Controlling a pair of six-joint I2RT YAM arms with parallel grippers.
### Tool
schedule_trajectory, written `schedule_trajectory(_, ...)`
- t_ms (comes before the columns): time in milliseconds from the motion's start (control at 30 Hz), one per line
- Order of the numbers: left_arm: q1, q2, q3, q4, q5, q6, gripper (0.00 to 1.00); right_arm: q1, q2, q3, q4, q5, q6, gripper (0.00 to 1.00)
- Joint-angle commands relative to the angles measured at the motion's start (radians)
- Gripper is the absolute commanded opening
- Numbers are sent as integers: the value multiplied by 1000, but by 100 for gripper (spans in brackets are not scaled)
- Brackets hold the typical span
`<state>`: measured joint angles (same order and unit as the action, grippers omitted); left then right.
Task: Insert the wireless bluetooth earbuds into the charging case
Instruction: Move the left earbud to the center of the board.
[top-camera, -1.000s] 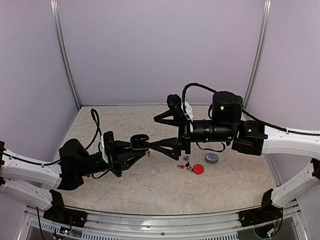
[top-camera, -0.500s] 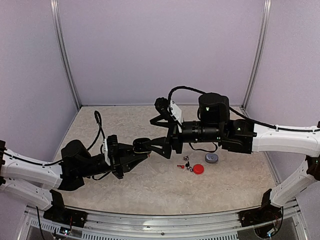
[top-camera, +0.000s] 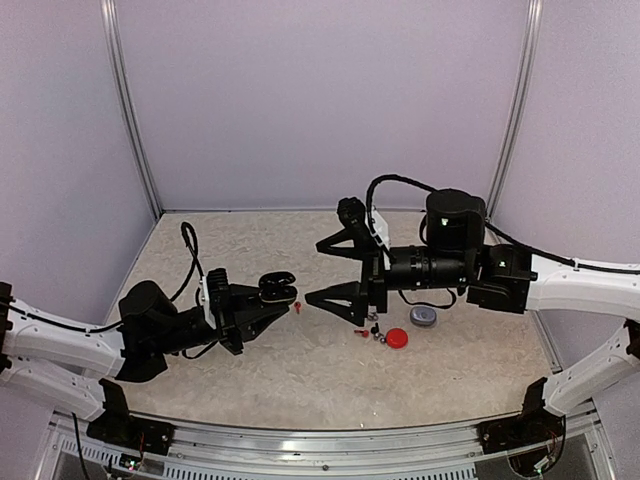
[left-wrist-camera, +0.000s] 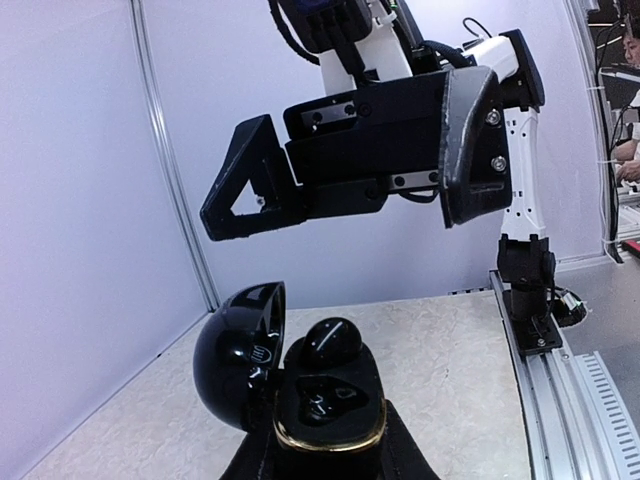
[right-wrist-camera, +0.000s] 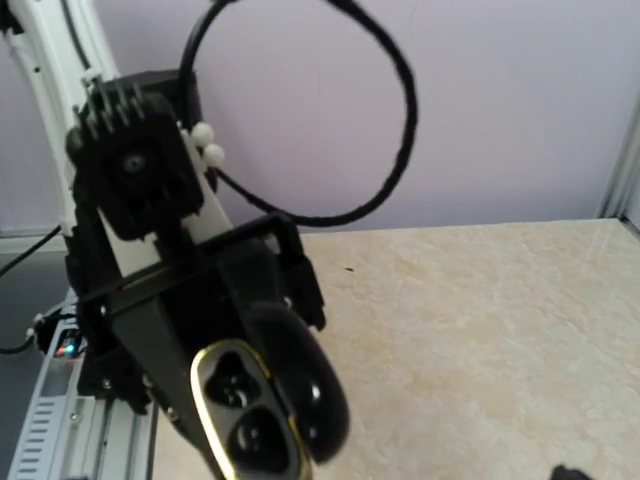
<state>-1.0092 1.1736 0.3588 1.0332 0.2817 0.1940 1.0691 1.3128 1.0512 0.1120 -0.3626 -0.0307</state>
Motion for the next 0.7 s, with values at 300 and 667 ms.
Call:
schedule_trajectory(300, 45, -22, -59, 110, -17, -79, 0, -291, 33, 6, -320, 83, 98, 90)
schedule_trajectory(667, 48, -9, -73, 123, -24, -89, 0, -311, 304, 18, -443, 219, 112, 76)
